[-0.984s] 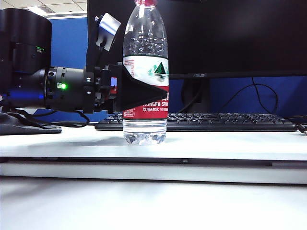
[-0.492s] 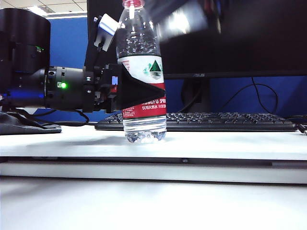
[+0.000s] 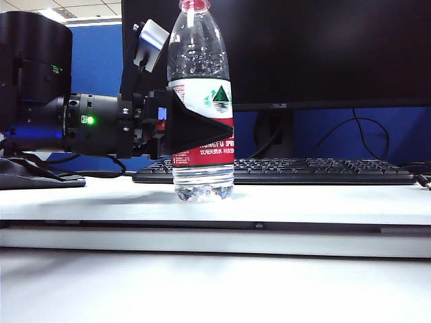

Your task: Unscrew the cap from the plastic bottle on the table.

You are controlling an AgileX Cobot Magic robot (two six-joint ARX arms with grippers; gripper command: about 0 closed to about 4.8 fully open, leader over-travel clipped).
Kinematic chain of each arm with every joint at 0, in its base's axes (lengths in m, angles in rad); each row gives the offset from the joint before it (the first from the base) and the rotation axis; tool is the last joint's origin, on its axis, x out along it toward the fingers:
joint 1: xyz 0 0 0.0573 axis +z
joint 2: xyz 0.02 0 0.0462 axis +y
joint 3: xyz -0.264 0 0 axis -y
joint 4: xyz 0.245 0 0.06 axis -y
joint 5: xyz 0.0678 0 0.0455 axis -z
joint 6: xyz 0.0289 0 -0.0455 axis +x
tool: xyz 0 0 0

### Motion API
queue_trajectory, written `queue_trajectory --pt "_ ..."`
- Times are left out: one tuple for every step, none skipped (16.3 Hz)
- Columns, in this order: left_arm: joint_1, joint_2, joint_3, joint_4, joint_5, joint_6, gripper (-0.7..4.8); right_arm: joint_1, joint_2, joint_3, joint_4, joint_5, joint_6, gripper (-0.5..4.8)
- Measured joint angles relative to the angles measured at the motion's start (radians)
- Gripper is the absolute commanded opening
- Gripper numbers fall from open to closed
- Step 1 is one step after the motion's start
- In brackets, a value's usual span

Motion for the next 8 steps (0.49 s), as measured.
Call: queue_trajectory --pt "0.000 0.000 0.000 0.000 0.000 0.000 2.77 0.048 -0.002 0.000 0.012 0.097 0.012 2.40" --pt "0.000 0.000 0.000 0.000 0.000 0.000 2.77 0.109 0.001 0.000 0.026 0.217 0.020 2.42" --pt "0.000 0.000 0.000 0.000 0.000 0.000 2.77 0.162 0.005 -0.001 0.043 0.327 0.024 2.59" --pt "0.000 0.000 0.000 -0.001 0.000 0.000 2.77 0.252 0.020 -0.001 0.094 0.493 0.026 2.88" --pt "0.000 0.000 0.000 -0.004 -0.001 0.000 2.77 0.321 0.042 -0.001 0.154 0.602 0.026 2.89" --pt "0.000 0.000 0.000 -0.005 -0.005 0.000 2.77 0.346 0.060 -0.001 0.194 0.646 0.027 2.89" --pt "0.000 0.000 0.000 -0.005 -0.006 0.000 2.77 0.360 0.079 -0.001 0.222 0.669 0.031 2.95" --pt "0.000 0.000 0.000 -0.006 -0.007 0.000 2.77 0.369 0.098 -0.001 0.234 0.691 0.047 3.07"
